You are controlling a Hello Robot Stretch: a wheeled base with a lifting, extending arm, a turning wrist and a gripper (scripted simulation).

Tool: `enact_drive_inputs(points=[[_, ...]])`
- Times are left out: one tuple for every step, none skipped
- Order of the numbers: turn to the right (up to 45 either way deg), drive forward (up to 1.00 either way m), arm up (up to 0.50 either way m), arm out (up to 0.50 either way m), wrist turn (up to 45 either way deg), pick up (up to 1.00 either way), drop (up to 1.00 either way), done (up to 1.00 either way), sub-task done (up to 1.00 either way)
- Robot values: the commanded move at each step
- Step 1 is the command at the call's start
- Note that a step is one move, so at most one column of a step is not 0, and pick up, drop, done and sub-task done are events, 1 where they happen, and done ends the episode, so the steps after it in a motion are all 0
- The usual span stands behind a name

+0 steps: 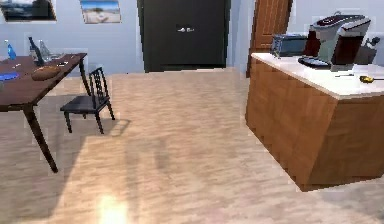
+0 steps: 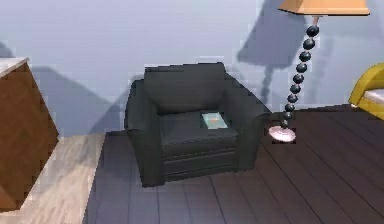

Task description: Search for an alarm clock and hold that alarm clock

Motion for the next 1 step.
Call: enact_drive_inputs(points=[[0.0, 1.00, 0.00, 0.00, 0.0, 0.00, 0.00, 0.00, 0.00]])
